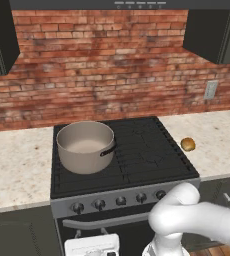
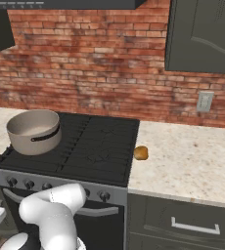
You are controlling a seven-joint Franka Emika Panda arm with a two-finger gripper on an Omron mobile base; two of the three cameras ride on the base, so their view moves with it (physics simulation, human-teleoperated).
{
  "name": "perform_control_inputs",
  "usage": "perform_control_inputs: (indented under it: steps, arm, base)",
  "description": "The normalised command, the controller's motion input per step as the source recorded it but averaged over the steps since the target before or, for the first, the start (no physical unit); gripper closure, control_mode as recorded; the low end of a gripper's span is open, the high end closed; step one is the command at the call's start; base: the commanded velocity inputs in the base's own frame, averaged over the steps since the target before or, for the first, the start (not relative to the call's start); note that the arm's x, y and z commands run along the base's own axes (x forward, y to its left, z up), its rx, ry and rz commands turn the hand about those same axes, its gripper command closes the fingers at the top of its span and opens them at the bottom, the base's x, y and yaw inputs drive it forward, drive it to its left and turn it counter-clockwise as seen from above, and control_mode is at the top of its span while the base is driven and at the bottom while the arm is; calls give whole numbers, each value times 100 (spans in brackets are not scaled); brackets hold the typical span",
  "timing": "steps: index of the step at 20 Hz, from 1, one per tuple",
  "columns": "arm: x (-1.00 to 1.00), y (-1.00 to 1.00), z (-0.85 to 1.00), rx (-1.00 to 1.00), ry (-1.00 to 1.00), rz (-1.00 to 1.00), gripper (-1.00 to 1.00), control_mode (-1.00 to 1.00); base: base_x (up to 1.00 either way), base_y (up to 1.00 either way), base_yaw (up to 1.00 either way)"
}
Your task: Turn on the burner for the pot on the stove. Wait thirty seconds for the pot to heat up. Then add the potato to the pot.
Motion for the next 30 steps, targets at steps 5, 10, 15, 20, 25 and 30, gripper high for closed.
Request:
perform_control_inputs:
  steps: [5, 10, 15, 20, 25, 30]
  arm:
    - [23, 18, -15, 0, -6, 0, -100, -100]
    - [27, 6, -22, 0, -4, 0, -100, -100]
    - [22, 0, -20, 0, -1, 0, -100, -100]
    - [28, 1, -9, 0, 0, 0, -100, -100]
    - [33, 0, -1, 0, 0, 0, -100, -100]
    - [42, 2, -14, 0, 0, 0, -100, -100]
  base:
    - [0, 0, 0]
    - [0, 0, 0]
    - [0, 0, 0]
    - [0, 0, 0]
    - [0, 0, 0]
    - [0, 0, 0]
